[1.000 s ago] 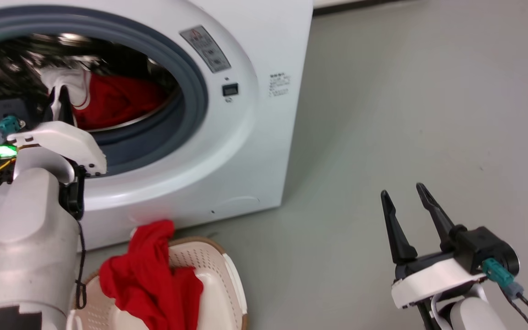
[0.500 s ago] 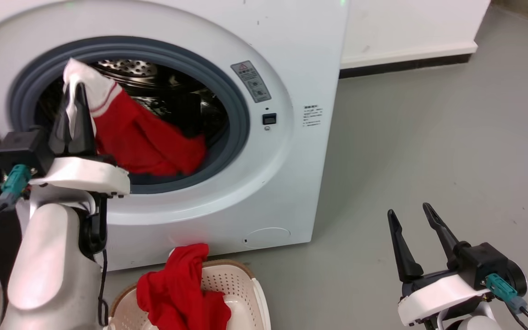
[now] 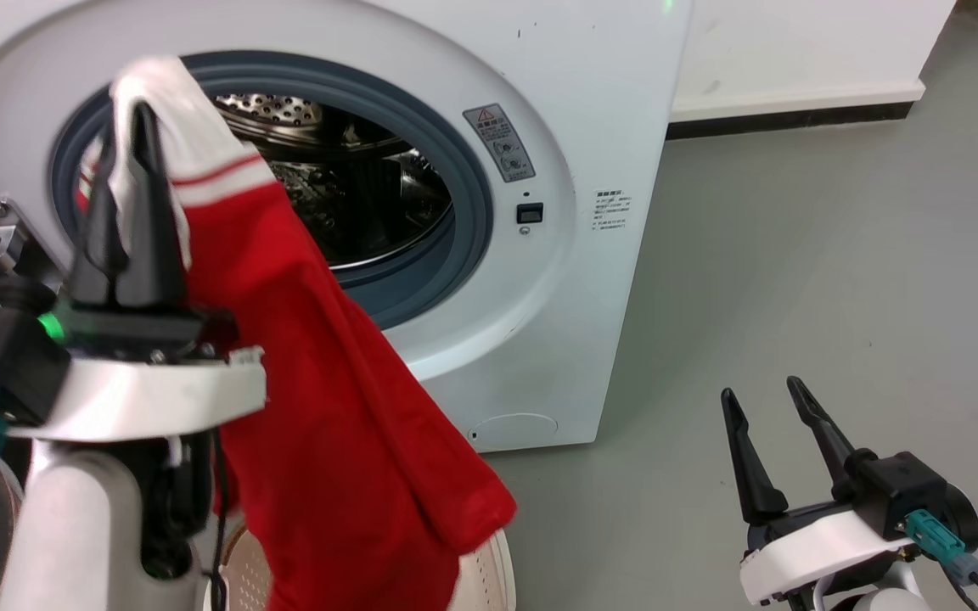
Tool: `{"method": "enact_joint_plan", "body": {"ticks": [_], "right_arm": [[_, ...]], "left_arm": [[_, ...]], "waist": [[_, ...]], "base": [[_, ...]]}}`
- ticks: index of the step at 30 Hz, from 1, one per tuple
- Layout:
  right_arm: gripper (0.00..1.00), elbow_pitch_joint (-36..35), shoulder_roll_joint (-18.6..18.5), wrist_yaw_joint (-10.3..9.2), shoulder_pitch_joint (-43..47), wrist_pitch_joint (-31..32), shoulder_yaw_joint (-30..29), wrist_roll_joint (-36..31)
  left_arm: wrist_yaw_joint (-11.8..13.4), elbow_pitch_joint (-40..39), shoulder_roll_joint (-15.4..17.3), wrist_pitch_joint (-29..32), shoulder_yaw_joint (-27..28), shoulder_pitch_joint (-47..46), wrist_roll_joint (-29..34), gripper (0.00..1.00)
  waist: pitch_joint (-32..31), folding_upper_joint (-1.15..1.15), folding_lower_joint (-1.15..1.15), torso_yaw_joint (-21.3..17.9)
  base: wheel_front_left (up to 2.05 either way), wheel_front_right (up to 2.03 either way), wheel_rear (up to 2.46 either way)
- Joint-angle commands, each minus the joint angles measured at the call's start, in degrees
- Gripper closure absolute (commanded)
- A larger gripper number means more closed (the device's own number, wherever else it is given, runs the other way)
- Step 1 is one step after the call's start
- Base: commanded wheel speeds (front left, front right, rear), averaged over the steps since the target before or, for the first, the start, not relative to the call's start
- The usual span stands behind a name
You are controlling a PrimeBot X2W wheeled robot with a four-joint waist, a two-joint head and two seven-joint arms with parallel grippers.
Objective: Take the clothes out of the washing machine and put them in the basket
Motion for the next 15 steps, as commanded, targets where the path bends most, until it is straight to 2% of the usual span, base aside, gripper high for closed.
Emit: {"method": "enact_joint_plan", "body": {"ticks": [1,5,6,9,15], "right_arm": [[0.00,-0.4,0.1,-0.04,-0.3,-0.5,-0.2,0.2],[0.00,-0.5,0.0,-0.04,-0.9,-0.5,-0.4,0.2],[0.00,-0.5,0.1,-0.04,-1.4,-0.6,0.0,0.3],[0.00,-0.5,0.0,-0.04,-2.1,-0.8,0.3,0.4],[0.00,-0.1,0.0,-0.04,-3.8,-1.4,0.9,0.8]], "left_arm": [[0.5,0.2,-0.3,0.4,-0.2,2.2,-0.5,1.00],[0.8,3.2,-1.8,1.0,-1.6,7.8,-1.5,1.00],[0.6,8.3,-3.2,0.8,-3.0,11.9,-2.7,1.00],[0.0,15.1,-4.4,0.3,-4.1,14.3,-3.9,1.00],[-1.1,32.5,-5.4,-3.0,-3.8,13.9,-5.9,1.00]], "waist": [[0.7,0.00,0.01,0.4],[2.3,0.00,0.01,0.8],[3.8,0.00,0.01,1.1],[5.6,0.00,0.01,1.3],[9.3,0.00,0.01,1.1]], "base": [[0.00,0.00,0.00],[0.00,0.00,0.00],[0.00,0.00,0.00],[0.00,0.00,0.00],[0.00,0.00,0.00]]}}
